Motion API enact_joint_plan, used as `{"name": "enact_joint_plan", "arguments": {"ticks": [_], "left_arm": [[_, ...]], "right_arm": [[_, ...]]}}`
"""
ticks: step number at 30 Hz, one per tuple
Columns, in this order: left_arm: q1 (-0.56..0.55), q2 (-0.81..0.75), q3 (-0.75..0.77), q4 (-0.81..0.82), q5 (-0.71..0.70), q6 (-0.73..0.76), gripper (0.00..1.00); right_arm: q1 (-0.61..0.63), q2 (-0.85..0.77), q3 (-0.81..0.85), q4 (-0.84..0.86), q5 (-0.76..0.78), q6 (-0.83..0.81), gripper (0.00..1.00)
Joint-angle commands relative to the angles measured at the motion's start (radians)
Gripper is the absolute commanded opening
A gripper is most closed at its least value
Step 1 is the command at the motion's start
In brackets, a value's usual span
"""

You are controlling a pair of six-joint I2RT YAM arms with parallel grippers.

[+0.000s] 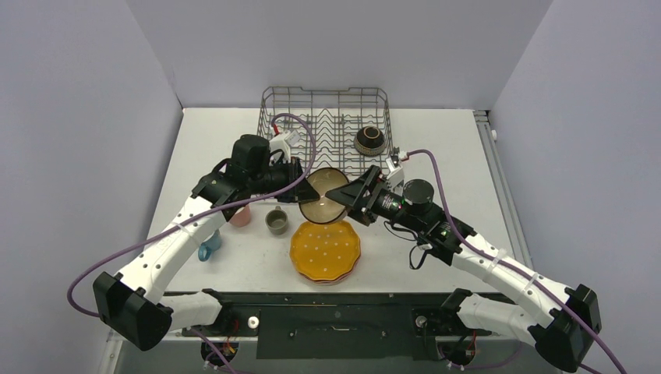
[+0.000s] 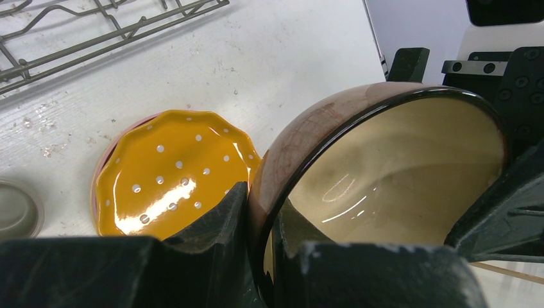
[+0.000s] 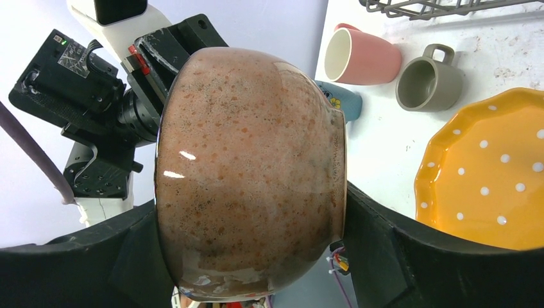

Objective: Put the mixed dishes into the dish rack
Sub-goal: Pick up the bowl from the corner of the board.

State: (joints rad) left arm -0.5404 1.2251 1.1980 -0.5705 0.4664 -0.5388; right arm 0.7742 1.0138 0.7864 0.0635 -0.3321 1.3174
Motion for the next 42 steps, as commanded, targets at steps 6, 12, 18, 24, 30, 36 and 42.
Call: {"name": "enact_joint_plan", "arguments": {"ticks": [6, 12, 18, 24, 30, 36, 42], "left_arm": [[-0.003, -0.004, 0.062, 0.143, 0.072, -0.026, 0.00], [-0.004, 0.007, 0.060, 0.150, 0.088, -0.031, 0.00], [-0.007, 0.023, 0.067, 0.143, 0.102, -0.028, 0.00], [-0.007, 0.037, 0.072, 0.141, 0.117, -0.028, 0.00], [-0.007, 0.047, 0.079, 0.126, 0.117, -0.022, 0.02], [-0.007, 0.054, 0.091, 0.115, 0.110, -0.023, 0.18], [-0.006, 0.066, 0.109, 0.094, 0.103, -0.023, 0.28]], "right_arm": [[0.007, -0.053, -0.032, 0.140, 0.017, 0.029, 0.74], [0.007, -0.048, -0.038, 0.158, 0.018, 0.037, 0.03], [0.012, -0.052, -0.030, 0.162, 0.033, 0.029, 0.00], [0.012, -0.063, 0.006, 0.112, 0.067, 0.008, 0.00], [0.014, -0.082, 0.014, 0.107, 0.111, 0.012, 0.00], [0.014, -0.087, 0.017, 0.102, 0.121, 0.014, 0.00], [0.014, -0.094, 0.045, 0.038, 0.148, -0.038, 0.00]]}}
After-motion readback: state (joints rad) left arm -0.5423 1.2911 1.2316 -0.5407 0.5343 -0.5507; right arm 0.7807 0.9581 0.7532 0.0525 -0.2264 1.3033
